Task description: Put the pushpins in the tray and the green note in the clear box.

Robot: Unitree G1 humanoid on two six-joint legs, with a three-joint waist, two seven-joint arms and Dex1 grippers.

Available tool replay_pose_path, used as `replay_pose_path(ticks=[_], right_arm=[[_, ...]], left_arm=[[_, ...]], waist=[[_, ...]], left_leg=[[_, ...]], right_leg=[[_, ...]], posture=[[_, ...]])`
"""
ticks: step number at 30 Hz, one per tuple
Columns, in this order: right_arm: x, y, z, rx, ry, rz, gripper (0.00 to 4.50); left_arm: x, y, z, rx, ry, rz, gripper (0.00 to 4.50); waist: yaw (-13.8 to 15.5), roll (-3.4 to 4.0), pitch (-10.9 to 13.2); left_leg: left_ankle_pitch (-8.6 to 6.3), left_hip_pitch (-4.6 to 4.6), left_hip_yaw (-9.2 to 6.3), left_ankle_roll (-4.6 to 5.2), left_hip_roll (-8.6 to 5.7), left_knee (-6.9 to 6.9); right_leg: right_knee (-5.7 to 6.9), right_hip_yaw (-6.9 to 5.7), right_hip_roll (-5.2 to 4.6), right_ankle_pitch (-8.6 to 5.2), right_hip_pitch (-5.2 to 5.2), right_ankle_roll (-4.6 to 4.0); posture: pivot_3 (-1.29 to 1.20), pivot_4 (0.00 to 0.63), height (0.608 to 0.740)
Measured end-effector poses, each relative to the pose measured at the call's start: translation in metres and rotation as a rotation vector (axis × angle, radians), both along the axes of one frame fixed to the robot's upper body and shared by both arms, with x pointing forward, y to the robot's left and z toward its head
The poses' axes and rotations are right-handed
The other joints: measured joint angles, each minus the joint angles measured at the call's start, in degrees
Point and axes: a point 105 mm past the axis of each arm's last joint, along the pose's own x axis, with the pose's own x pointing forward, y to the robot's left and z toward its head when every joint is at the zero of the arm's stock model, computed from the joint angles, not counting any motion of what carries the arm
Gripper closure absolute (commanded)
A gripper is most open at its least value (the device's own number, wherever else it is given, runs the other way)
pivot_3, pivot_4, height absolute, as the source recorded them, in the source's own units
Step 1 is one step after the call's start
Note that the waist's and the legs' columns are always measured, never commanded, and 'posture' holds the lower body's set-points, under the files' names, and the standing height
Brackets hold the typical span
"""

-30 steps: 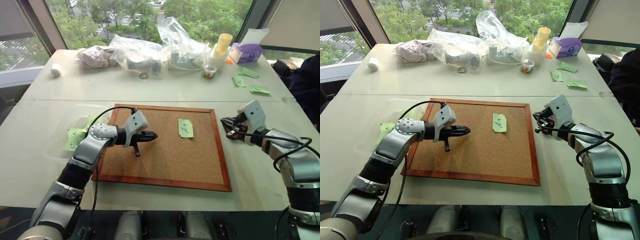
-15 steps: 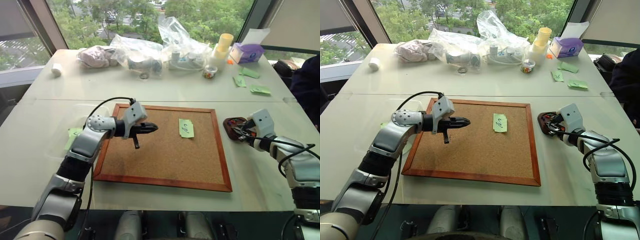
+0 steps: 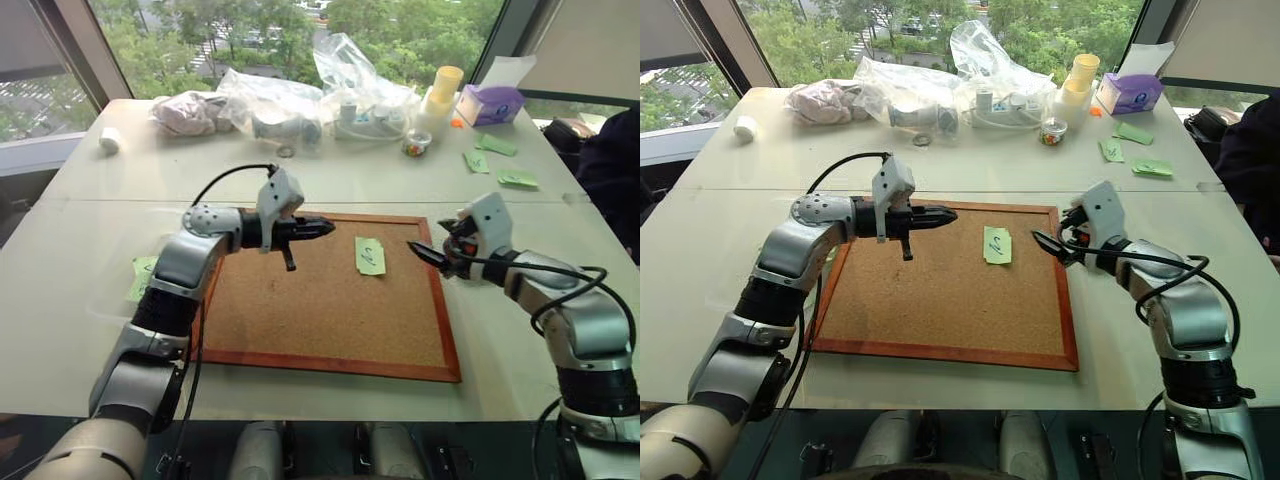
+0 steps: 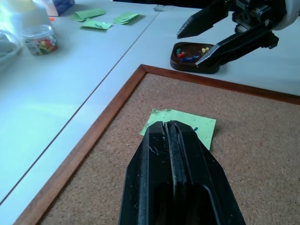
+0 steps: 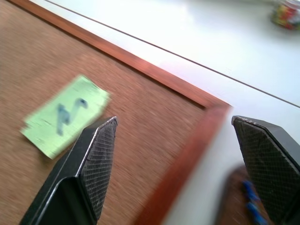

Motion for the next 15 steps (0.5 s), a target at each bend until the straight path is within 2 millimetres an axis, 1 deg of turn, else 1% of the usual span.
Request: replay_pose_path(ticks=[2,4,6,11,15], right_arm=[[0.002,0.014,-0.006,0.022,0.035,0.005,0.52],[0.006,0.032,-0.017,0.022,0.073,0.019,0.52],[0.006,0.043,-0.028,0.014,0.112,0.032,0.52],[0.008,0.047,-0.043,-0.028,0.148,0.02,0.52],[0.008,0.053,-0.045,-0.081,0.122,0.043,0.52]], left_arm=[[0.002,0.001,-0.002,0.001,0.006,0.01,4.5],[0.003,-0.001,-0.003,0.003,0.005,0.012,4.5],[0.003,-0.003,-0.003,0.006,-0.007,0.01,4.5],[0.004,-0.002,-0.003,0.008,-0.012,0.018,4.5],[0.004,-0.001,-0.002,0.011,-0.018,0.024,4.5]], waist=[[0.0,0.0,0.0],[0.1,0.0,0.0],[0.2,0.0,0.0],[0.0,0.0,0.0],[-0.1,0.0,0.0]], left_leg=[[0.0,-0.01,0.0,0.0,0.0,0.0],[0.0,-0.03,-0.01,0.0,-0.01,0.01],[0.0,-0.06,-0.02,0.0,-0.02,0.01],[0.0,-0.05,-0.01,0.01,-0.02,0.0],[0.0,-0.05,-0.01,0.0,-0.01,0.0]], right_leg=[[0.0,0.0,0.0,0.0,0.0,0.0],[0.0,0.0,-0.01,0.0,0.0,0.0],[-0.01,0.0,-0.02,0.0,-0.01,0.0],[0.0,0.0,-0.02,0.0,-0.03,0.0],[0.0,0.0,-0.01,0.0,-0.03,0.0]], posture=[[0.0,0.15,0.74],[0.0,0.15,0.74],[0.0,0.15,0.74],[0.0,0.15,0.74],[0.0,0.15,0.74]])
